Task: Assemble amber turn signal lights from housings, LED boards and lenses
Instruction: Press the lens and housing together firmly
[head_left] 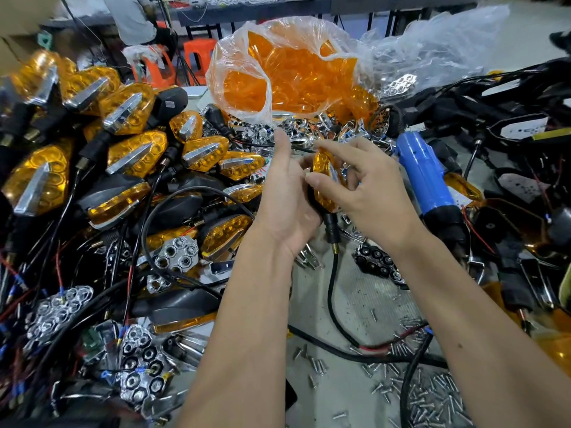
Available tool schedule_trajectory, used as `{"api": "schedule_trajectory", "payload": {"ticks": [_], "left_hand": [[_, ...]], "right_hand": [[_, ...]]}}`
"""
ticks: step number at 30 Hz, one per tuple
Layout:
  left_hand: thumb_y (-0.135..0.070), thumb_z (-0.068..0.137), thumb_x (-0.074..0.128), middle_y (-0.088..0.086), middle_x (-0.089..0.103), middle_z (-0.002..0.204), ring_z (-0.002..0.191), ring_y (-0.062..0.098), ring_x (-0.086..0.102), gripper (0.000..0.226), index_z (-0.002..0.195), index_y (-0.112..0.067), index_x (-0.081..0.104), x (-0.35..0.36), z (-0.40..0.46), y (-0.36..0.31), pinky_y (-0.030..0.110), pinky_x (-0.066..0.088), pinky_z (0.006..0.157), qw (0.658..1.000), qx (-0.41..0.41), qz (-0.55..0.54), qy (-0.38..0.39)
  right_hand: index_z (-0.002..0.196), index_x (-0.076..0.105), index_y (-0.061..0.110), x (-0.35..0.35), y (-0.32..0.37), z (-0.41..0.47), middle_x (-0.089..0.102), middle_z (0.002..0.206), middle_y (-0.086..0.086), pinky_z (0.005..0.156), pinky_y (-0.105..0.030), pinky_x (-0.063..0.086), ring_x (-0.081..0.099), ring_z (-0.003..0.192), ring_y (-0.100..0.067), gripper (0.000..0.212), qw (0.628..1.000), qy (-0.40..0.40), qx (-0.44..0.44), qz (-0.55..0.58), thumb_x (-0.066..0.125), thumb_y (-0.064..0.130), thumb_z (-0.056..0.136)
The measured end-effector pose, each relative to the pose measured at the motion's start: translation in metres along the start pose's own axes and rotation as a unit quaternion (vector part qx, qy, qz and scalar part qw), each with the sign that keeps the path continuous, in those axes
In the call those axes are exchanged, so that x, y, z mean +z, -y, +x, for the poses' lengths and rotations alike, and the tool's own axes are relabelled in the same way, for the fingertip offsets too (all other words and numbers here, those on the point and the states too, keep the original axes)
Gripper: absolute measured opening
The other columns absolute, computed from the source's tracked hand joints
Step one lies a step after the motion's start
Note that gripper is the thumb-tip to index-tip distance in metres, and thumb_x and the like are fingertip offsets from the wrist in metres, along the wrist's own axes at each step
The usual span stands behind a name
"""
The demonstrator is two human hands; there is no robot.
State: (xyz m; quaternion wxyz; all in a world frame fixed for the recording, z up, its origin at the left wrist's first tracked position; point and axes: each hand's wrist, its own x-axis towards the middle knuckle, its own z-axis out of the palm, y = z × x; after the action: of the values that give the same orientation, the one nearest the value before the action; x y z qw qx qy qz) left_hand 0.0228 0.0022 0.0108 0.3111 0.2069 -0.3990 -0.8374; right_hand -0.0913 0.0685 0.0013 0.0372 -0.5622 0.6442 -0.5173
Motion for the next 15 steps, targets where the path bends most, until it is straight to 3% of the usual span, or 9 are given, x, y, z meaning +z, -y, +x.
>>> {"api": "schedule_trajectory", "payload": {"ticks": [3, 5, 8, 10, 12, 15], "left_hand": [[-0.076, 0.098, 0.032, 0.024, 0.064, 0.118, 0.109, 0.038, 0.067, 0.084, 0.123, -0.001, 0.058, 0.003, 0.0, -0.001, 0.055, 0.052, 0.104, 0.999, 0.028, 0.004, -0.036], [-0.068, 0.102, 0.039, 0.02, 0.067, 0.119, 0.112, 0.035, 0.069, 0.074, 0.124, -0.002, 0.063, 0.008, -0.002, -0.001, 0.053, 0.053, 0.105, 0.998, 0.043, 0.002, -0.055], [-0.04, 0.106, 0.054, 0.012, 0.07, 0.108, 0.112, 0.035, 0.069, 0.03, 0.106, -0.012, 0.064, 0.014, -0.005, 0.002, 0.053, 0.052, 0.106, 0.992, 0.074, 0.038, -0.091], [-0.027, 0.106, 0.056, 0.006, 0.068, 0.085, 0.089, 0.027, 0.07, 0.02, 0.089, -0.016, 0.057, 0.013, -0.004, 0.005, 0.046, 0.058, 0.088, 0.99, 0.091, 0.044, -0.098], [-0.021, 0.107, 0.055, 0.005, 0.067, 0.082, 0.078, 0.022, 0.068, 0.021, 0.087, -0.015, 0.056, 0.011, -0.002, 0.006, 0.039, 0.058, 0.076, 0.988, 0.111, 0.041, -0.097], [-0.018, 0.107, 0.053, 0.009, 0.067, 0.09, 0.082, 0.024, 0.067, 0.014, 0.098, -0.009, 0.06, 0.007, 0.0, 0.008, 0.038, 0.058, 0.074, 0.986, 0.132, 0.027, -0.1]], "right_hand": [[0.15, 0.053, 0.033, 0.001, 0.0, 0.0, 0.057, 0.106, 0.002, 0.079, -0.014, 0.042, 0.057, 0.086, 0.001, 0.064, 0.999, 0.024, 0.004, 0.024, 0.075, 0.041, 0.091], [0.155, 0.043, 0.042, 0.002, 0.0, 0.001, 0.059, 0.121, -0.001, 0.093, -0.016, 0.043, 0.058, 0.107, -0.005, 0.067, 0.998, 0.052, 0.011, 0.024, 0.071, 0.044, 0.093], [0.155, 0.036, 0.046, 0.004, 0.004, 0.001, 0.059, 0.137, 0.014, 0.101, -0.012, 0.039, 0.056, 0.124, 0.003, 0.064, 0.994, 0.088, 0.021, 0.055, 0.064, 0.039, 0.098], [0.156, 0.035, 0.042, 0.004, 0.006, 0.0, 0.061, 0.132, 0.025, 0.096, -0.007, 0.042, 0.061, 0.116, 0.007, 0.063, 0.992, 0.099, 0.023, 0.076, 0.061, 0.03, 0.1], [0.159, 0.032, 0.036, 0.003, 0.006, -0.001, 0.063, 0.134, 0.016, 0.098, -0.013, 0.046, 0.064, 0.113, 0.001, 0.067, 0.991, 0.111, 0.025, 0.067, 0.061, 0.021, 0.1], [0.161, 0.025, 0.027, 0.004, 0.01, -0.001, 0.049, 0.152, 0.007, 0.116, -0.032, 0.041, 0.053, 0.133, -0.007, 0.073, 0.99, 0.127, 0.033, 0.049, 0.062, 0.015, 0.1]]}}
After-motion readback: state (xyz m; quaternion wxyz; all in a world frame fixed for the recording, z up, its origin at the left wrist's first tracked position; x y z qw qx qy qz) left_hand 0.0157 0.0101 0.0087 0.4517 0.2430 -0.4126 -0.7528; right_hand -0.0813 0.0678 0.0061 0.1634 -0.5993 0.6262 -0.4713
